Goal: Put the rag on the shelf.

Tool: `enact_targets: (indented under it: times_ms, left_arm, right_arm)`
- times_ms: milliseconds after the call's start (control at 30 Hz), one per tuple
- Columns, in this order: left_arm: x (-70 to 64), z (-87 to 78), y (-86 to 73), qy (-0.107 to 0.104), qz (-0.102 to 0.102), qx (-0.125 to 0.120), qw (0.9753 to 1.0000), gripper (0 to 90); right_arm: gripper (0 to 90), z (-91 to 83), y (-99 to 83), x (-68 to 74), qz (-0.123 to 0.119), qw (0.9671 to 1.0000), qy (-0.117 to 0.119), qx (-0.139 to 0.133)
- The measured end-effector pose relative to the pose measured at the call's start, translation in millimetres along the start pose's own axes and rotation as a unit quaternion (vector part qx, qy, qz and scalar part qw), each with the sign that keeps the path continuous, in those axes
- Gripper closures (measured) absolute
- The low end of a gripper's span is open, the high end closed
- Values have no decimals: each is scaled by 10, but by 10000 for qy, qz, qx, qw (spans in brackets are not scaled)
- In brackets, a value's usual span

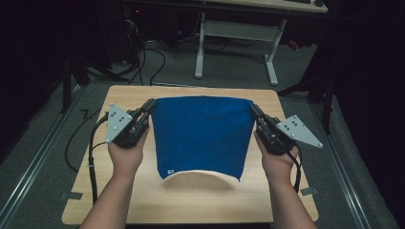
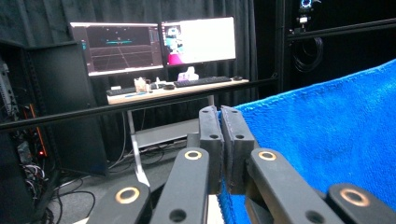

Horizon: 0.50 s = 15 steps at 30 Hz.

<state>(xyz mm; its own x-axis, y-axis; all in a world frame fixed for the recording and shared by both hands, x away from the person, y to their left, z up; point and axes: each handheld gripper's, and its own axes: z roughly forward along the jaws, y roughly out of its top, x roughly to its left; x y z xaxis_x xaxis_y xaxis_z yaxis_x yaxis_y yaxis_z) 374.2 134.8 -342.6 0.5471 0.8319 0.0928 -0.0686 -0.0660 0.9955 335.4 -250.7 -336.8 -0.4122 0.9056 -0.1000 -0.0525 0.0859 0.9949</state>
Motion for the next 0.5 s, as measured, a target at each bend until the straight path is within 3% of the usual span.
enact_targets:
  times_ms: [233,500]
  left_arm:
    - [106,270,58,92,249,195,9995,884]
    - [259,568,69,191,306,391,9986,884]
  right_arm:
    - [886,215,50,-150,69,9998,-147,142]
    - [886,495,46,-281,81,9991,-270,331]
